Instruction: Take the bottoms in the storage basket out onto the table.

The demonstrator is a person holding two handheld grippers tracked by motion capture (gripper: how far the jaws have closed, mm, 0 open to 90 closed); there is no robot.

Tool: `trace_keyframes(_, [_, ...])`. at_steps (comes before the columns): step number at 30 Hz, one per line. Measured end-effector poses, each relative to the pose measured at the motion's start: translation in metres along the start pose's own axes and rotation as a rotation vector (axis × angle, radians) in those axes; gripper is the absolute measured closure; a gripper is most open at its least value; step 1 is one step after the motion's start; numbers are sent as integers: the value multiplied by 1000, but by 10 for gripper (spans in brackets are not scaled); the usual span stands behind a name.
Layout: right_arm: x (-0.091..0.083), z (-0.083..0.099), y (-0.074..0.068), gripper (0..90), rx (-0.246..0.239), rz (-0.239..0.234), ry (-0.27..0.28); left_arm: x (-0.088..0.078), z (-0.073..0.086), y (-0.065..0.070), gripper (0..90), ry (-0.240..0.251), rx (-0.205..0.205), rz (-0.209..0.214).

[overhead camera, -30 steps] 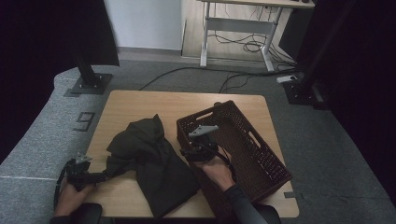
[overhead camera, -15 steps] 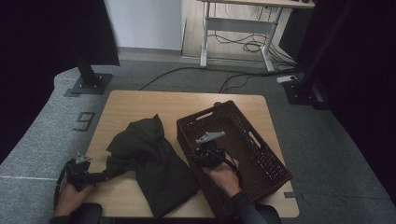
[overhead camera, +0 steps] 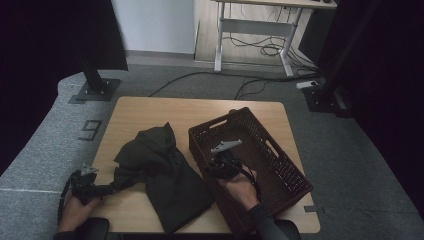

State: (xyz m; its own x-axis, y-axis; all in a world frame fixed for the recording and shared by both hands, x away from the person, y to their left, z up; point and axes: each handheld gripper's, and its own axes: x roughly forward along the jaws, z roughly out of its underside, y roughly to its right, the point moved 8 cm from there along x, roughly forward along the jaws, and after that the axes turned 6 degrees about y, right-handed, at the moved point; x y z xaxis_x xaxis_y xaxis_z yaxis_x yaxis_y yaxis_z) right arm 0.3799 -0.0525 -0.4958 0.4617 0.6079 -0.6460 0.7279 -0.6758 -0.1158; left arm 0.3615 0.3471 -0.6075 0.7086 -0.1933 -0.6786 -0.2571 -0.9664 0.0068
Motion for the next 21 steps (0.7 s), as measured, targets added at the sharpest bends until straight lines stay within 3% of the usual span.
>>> trace_keyframes(14, [-1, -2, 18, 820, -26, 42, -23, 0, 0, 0, 0, -1, 2, 0])
trace_keyframes(21, [-2, -3, 22, 783, -44, 43, -28, 0, 0, 0, 0, -2, 2, 0])
